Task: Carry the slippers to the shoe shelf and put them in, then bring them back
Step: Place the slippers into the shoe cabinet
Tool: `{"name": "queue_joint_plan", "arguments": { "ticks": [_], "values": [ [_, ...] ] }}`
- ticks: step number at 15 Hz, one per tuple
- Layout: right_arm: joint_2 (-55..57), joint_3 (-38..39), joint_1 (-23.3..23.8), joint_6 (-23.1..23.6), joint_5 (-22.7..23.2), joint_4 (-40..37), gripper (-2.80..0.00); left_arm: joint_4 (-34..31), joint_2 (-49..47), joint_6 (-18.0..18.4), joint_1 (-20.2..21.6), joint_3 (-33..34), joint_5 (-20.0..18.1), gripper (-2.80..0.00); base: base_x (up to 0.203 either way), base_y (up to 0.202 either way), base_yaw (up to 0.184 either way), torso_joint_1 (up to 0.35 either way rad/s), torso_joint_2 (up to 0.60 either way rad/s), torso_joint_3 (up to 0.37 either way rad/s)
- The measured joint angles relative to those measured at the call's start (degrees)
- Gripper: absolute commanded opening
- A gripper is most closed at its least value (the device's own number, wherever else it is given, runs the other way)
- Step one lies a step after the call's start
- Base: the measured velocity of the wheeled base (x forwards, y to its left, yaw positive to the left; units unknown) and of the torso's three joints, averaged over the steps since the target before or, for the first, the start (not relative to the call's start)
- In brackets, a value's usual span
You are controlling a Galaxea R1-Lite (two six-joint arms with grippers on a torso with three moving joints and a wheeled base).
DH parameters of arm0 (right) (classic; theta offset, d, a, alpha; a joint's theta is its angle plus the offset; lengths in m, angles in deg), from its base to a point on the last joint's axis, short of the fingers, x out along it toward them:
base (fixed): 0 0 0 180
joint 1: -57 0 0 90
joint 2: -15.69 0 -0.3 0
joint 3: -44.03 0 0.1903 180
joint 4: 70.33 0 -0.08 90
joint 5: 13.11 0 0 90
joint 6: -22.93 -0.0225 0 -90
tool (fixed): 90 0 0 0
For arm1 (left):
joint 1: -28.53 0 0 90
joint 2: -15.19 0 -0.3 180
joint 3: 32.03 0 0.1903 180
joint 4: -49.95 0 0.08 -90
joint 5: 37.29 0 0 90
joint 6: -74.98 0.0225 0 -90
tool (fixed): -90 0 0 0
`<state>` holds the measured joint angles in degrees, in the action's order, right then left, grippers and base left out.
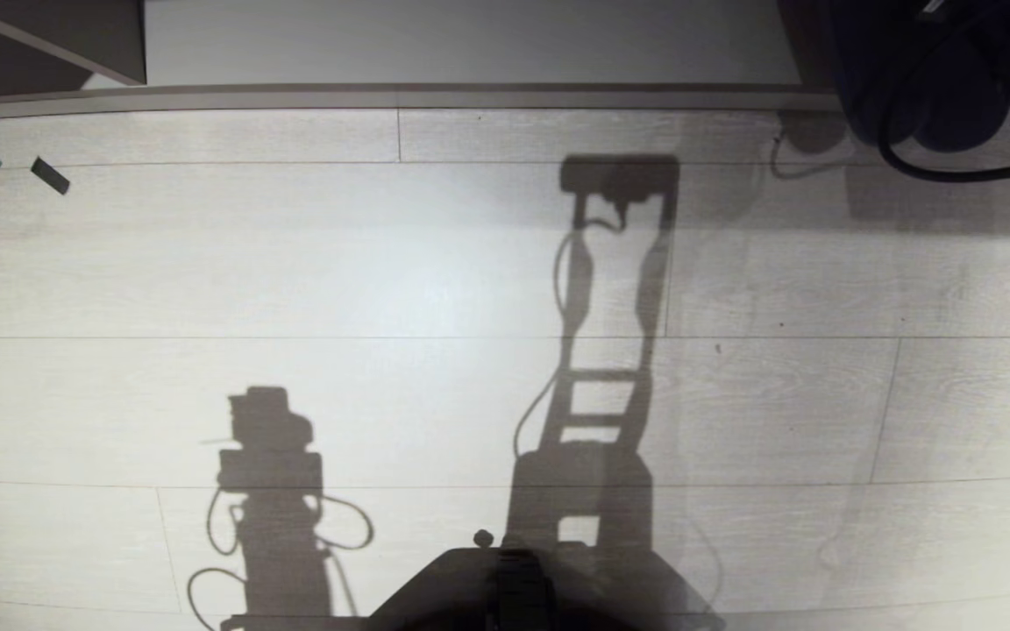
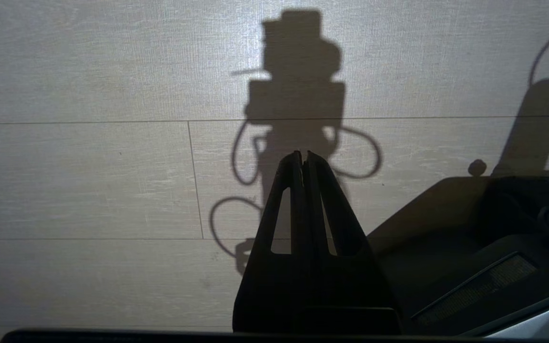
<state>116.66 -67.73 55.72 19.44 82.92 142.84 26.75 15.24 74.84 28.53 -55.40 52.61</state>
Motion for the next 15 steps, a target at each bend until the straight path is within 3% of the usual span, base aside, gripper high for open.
{"name": "queue_joint_plan", "arguments": {
  "ticks": [6,11,12,15],
  "values": [
    [7.6,-12.4,0.9,-5.1,-0.9,2.3,-2.80,0.0,0.0,0.0,0.0,0.0,0.0,-2.80,0.000,0.000,0.000,0.000,0.00,0.000],
    [12.5,-16.8,1.0,-8.3,-4.2,4.2,-2.80,0.0,0.0,0.0,0.0,0.0,0.0,-2.80,0.000,0.000,0.000,0.000,0.00,0.000],
    [13.0,-17.1,1.0,-8.5,-4.6,4.4,0.00,0.0,0.0,0.0,0.0,0.0,0.0,-2.80,0.000,0.000,0.000,0.000,0.00,0.000],
    [14.4,-17.7,1.0,-7.6,-5.5,5.2,0.00,0.0,0.0,0.0,0.0,0.0,0.0,-2.80,0.000,0.000,0.000,0.000,0.00,0.000]
  ]
}}
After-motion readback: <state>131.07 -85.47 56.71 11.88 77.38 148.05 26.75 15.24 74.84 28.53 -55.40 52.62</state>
